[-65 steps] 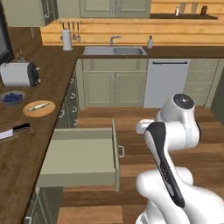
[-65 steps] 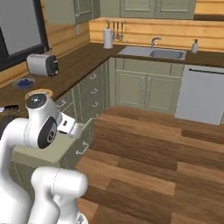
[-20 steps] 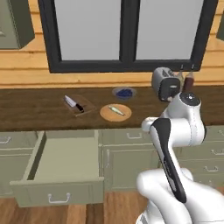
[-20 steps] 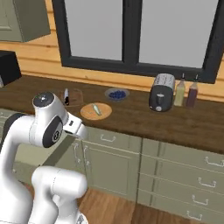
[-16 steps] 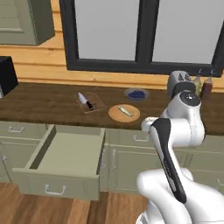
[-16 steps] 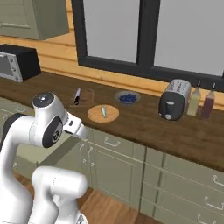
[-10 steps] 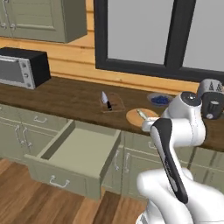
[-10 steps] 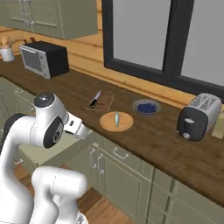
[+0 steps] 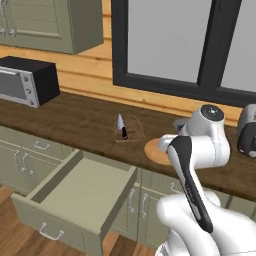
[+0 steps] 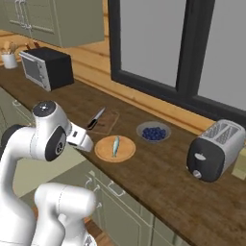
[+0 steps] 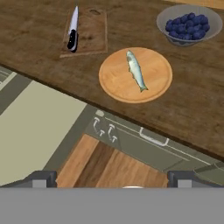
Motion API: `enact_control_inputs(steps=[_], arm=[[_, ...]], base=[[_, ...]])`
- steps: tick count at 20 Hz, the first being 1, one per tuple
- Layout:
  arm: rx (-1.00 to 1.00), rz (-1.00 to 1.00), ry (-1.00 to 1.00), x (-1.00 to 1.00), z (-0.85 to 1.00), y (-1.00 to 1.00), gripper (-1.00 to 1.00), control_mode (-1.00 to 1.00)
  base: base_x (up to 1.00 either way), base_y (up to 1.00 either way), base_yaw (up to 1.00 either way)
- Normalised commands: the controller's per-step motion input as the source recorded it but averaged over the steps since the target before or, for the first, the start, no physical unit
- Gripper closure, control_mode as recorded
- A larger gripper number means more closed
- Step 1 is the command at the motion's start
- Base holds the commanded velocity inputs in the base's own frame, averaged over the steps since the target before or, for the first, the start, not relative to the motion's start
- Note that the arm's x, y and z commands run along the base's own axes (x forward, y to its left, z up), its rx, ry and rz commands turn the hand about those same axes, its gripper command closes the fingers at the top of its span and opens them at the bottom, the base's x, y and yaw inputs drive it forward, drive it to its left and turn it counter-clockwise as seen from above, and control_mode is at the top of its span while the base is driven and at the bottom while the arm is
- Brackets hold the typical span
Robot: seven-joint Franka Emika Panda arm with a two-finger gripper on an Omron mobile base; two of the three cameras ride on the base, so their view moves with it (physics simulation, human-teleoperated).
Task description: Pick up the knife from the drawer and place it on the cutting board. Then place the meat from the plate to the cutting board.
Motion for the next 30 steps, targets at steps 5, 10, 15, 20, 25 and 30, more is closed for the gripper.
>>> enact_control_inputs(steps=[5,10,15,20,25,30], arm=[[0.00,0.00,0.00,0.00,0.00,0.00,-1.00,1.00],[0.00,0.00,0.00,0.00,0.00,0.00,-1.00,1.00],[0.00,0.00,0.00,0.00,0.00,0.00,-1.00,1.00],[0.00,0.00,0.00,0.00,0.00,0.00,-1.00,1.00],[0.00,0.00,0.00,0.00,0.00,0.00,-1.00,1.00],[0.00,0.00,0.00,0.00,0.00,0.00,-1.00,1.00]], base=[[0.21,0.30,-0.15],[0.38,0.14,-0.06],[0.47,0.00,0.00],[0.41,0.02,0.00],[0.30,0.18,-0.01],[0.47,0.13,0.00]])
